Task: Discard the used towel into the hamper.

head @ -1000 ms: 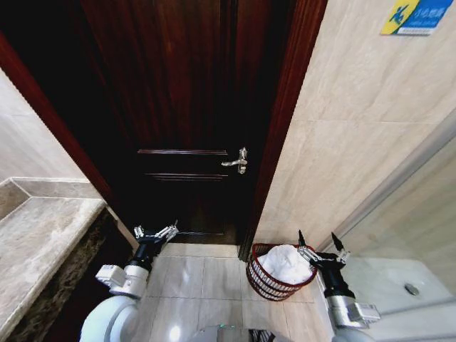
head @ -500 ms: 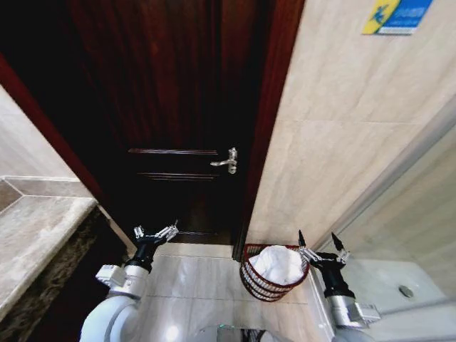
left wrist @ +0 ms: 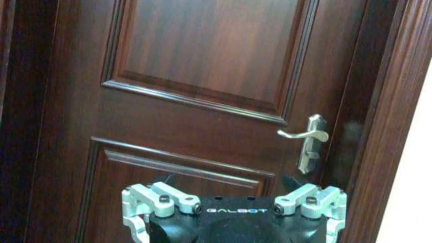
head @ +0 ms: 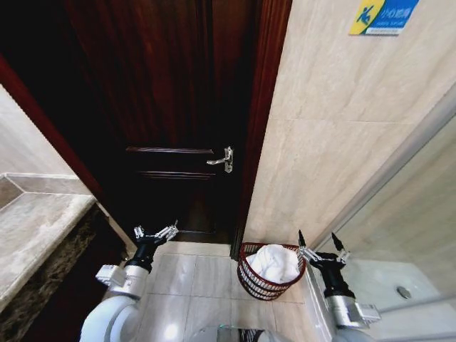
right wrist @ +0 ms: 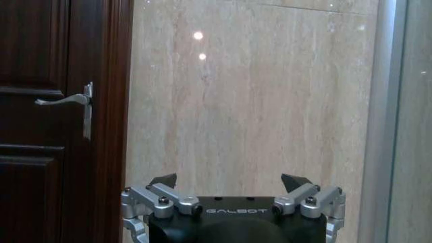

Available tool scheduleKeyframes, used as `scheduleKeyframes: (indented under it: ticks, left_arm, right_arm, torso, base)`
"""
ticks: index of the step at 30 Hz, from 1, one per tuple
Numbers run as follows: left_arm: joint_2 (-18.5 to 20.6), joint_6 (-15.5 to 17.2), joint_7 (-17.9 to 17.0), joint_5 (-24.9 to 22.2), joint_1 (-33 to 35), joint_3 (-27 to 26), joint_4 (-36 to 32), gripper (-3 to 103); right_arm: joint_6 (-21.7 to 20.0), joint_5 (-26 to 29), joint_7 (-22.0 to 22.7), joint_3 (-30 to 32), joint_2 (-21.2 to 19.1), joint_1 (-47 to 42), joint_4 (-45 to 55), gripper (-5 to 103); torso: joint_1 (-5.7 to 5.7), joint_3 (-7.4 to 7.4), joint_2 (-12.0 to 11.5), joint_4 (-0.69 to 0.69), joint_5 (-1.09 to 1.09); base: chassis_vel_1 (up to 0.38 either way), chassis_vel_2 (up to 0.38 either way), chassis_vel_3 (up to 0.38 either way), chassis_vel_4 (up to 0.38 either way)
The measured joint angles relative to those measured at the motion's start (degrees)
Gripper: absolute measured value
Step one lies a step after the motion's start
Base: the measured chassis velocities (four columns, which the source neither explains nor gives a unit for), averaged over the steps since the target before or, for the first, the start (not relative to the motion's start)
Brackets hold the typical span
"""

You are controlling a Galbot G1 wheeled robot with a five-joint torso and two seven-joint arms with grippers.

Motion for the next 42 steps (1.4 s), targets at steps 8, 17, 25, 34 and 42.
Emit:
scheduleKeyframes:
  ticks: [8, 17, 25, 34, 42]
  left_arm:
    - [0.0, 0.0, 0.0, 0.0, 0.0, 0.0, 0.0, 100]
    - [0.0, 0.0, 0.0, 0.0, 0.0, 0.0, 0.0, 100]
    - [0.0, 0.0, 0.0, 0.0, 0.0, 0.0, 0.0, 100]
    - [0.0, 0.0, 0.0, 0.0, 0.0, 0.0, 0.0, 100]
    - [0.0, 0.0, 0.0, 0.0, 0.0, 0.0, 0.0, 100]
  right_arm:
    - [0.0, 0.0, 0.0, 0.0, 0.0, 0.0, 0.0, 100]
    - [0.0, 0.0, 0.0, 0.0, 0.0, 0.0, 0.0, 100]
    - [0.0, 0.0, 0.0, 0.0, 0.0, 0.0, 0.0, 100]
    - [0.0, 0.0, 0.0, 0.0, 0.0, 0.0, 0.0, 100]
    - [0.0, 0.0, 0.0, 0.0, 0.0, 0.0, 0.0, 100]
  torso:
    - [0.02, 0.01, 0.0, 0.00, 0.00]
    - [0.01, 0.00, 0.0, 0.00, 0.01]
    - [0.00, 0.00, 0.0, 0.00, -0.01]
    - [0.00, -0.01, 0.0, 0.00, 0.01]
    - [-0.02, -0.01, 0.0, -0.01, -0.02]
  base:
    - [0.005, -0.009, -0.002, 0.007]
    - [0.115, -0.107, -0.114, 0.120]
    - [0.209, -0.223, -0.234, 0.234]
    - [0.309, -0.313, -0.314, 0.321]
    - [0.372, -0.389, -0.356, 0.357]
